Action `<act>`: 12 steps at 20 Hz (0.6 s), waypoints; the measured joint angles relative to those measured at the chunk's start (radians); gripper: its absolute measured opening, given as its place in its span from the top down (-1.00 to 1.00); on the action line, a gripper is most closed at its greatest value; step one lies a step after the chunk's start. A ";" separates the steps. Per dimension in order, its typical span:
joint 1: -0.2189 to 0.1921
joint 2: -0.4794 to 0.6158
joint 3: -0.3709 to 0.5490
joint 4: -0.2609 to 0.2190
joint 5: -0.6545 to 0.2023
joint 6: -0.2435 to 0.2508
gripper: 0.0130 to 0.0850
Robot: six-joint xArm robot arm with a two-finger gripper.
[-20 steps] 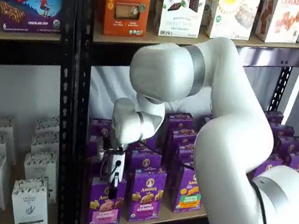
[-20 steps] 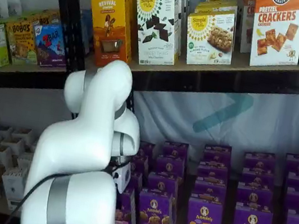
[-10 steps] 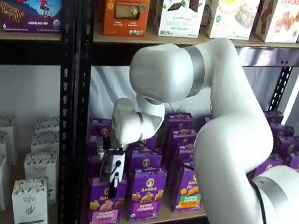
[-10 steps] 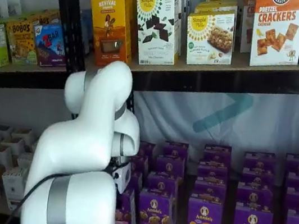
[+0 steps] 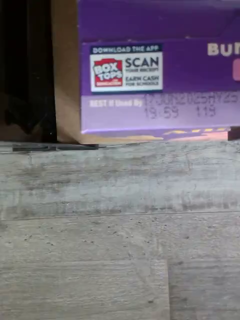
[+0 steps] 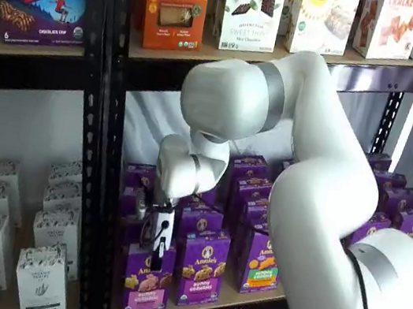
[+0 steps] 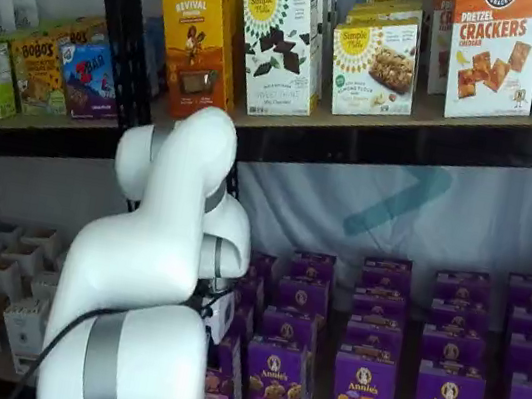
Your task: Pick up the purple box with a pink patch in the middle, on the bottom shelf, the first box from the left
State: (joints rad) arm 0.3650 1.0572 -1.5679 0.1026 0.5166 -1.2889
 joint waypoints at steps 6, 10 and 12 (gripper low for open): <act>-0.005 -0.019 0.026 0.009 -0.011 -0.014 0.56; -0.004 -0.045 0.068 -0.006 -0.031 0.000 0.56; -0.001 -0.071 0.110 -0.025 -0.053 0.018 0.56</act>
State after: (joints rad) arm 0.3636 0.9864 -1.4583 0.0777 0.4634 -1.2705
